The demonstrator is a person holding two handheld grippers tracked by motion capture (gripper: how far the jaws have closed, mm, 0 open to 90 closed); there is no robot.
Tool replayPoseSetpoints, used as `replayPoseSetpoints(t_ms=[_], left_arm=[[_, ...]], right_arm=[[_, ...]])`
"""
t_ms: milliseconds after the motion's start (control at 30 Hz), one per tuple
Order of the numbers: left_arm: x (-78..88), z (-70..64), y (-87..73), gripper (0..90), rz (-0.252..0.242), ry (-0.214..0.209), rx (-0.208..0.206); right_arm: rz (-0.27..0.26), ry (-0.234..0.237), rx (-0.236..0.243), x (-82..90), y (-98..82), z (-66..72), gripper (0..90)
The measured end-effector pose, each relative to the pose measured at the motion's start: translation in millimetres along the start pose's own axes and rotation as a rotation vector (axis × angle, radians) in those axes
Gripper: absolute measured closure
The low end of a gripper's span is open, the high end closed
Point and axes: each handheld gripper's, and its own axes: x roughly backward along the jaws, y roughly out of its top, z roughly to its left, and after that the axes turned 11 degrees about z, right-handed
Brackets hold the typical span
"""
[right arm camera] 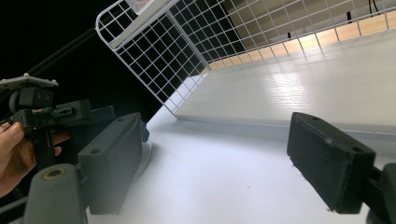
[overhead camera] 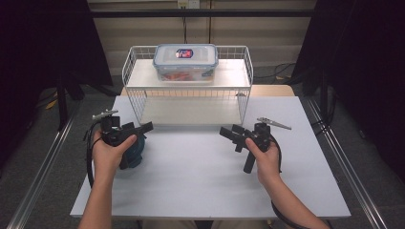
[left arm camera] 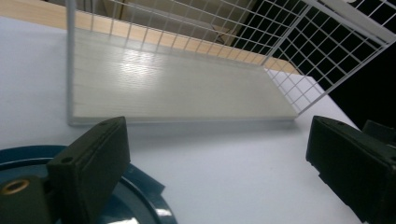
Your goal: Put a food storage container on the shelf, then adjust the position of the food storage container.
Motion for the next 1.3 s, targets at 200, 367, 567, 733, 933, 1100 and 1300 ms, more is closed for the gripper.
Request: replayPoseSetpoints(t_ms=[200,367,567,733,933,1100,1300], left_arm=[[4.9,6.1,1.1,8.5,0.02,0.005,0.008],[8.1,9.8,1.8,11.4,0.021,0.036,0.009],[13.3,18.0,-0.3,21.1,0.042,0.085,-0.001],[16.8,28.9,-2.8,37.9,0.077,0.12,0.009],[24.0,41.6,-4.3,48.2,0.053,0.154,0.025],[30.2,47.6,-5.9,68.3,0.05,0.223,0.03],[33.1,54.7,-7.9,81.5,0.065,0.322,0.011]], right_arm=[[0.0,0.003,-0.001,-0.2,-1.1,-0.9,18.3],[0.004,0.005,0.002,-0.1,-1.4,-0.4,18.3],[0.013,0.012,0.003,-2.6,-2.5,0.7,18.3],[0.018,0.029,-0.003,-5.3,-2.3,2.3,18.3],[0.023,0.029,0.002,-5.8,-2.3,1.9,18.3],[0.023,0.037,0.0,-7.3,-3.2,2.6,18.3],[0.03,0.043,0.001,-8.9,-4.0,2.5,18.3]])
